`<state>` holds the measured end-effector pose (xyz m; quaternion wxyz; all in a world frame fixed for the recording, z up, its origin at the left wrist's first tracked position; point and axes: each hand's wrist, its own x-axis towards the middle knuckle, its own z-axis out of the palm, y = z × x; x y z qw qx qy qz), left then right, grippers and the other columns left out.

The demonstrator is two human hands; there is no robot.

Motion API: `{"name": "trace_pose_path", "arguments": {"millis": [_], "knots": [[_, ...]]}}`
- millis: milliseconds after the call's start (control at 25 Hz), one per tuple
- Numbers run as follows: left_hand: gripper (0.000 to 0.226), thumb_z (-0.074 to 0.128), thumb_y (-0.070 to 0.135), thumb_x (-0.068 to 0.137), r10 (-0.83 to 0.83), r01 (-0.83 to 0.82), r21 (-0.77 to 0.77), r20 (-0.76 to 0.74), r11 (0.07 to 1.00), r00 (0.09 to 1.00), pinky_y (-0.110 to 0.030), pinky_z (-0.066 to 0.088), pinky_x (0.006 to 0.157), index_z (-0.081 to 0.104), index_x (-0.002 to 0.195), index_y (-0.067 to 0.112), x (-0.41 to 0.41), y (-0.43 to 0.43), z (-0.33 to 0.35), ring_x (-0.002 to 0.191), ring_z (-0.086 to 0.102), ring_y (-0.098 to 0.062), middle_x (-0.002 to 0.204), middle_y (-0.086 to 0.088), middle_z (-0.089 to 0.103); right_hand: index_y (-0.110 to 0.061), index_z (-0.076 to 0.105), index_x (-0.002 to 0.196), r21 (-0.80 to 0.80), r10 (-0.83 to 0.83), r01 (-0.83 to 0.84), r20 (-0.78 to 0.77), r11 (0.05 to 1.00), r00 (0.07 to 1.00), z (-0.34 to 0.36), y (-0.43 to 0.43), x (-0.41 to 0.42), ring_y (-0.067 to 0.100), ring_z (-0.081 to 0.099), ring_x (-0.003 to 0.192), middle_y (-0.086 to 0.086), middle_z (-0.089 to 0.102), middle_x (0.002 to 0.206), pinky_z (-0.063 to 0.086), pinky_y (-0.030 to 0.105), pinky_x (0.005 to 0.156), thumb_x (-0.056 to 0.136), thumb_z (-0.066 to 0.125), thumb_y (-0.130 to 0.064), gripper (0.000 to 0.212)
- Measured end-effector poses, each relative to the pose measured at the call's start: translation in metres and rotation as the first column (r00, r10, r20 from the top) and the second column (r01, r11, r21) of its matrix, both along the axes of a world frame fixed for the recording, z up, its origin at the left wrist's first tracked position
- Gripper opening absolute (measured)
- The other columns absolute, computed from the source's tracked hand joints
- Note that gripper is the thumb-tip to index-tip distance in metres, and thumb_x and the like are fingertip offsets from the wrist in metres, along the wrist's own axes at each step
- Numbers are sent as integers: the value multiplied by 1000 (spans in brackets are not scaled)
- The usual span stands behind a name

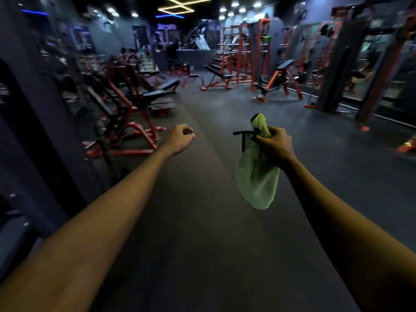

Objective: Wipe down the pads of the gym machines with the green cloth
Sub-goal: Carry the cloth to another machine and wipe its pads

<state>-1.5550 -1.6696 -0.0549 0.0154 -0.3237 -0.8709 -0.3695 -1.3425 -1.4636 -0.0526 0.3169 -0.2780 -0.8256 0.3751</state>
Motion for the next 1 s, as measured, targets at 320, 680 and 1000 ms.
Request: {"name": "trace_pose_path", "arguments": {"millis": [320, 680, 1000], "knots": [[20, 61, 17, 95, 228, -228, -31, 14, 973, 973, -20, 35, 72, 70, 113, 15, -96, 7, 8, 92, 57, -13, 106, -3, 66, -22, 72, 125, -24, 170, -170, 9, 985, 985, 1, 69, -156, 16, 59, 88, 1, 67, 99, 42, 28, 76, 91, 74, -41, 39], [24, 64, 26, 93, 346, -346, -14, 12, 938, 938, -39, 53, 94, 70, 115, 20, -302, 48, -9, 103, 66, -20, 114, -1, 70, -28, 71, 127, -47, 322, -321, 2, 946, 947, -5, 122, -399, 19, 66, 97, 1, 72, 108, 53, 33, 86, 88, 76, -46, 44], [19, 64, 26, 94, 325, -326, -44, -16, 944, 945, -28, 43, 84, 71, 113, 23, -481, 135, 5, 98, 59, -11, 105, 7, 64, -30, 70, 126, -96, 347, -348, -30, 932, 937, -4, 201, -591, 18, 69, 95, -2, 73, 107, 59, 41, 91, 86, 78, -47, 44]]}}
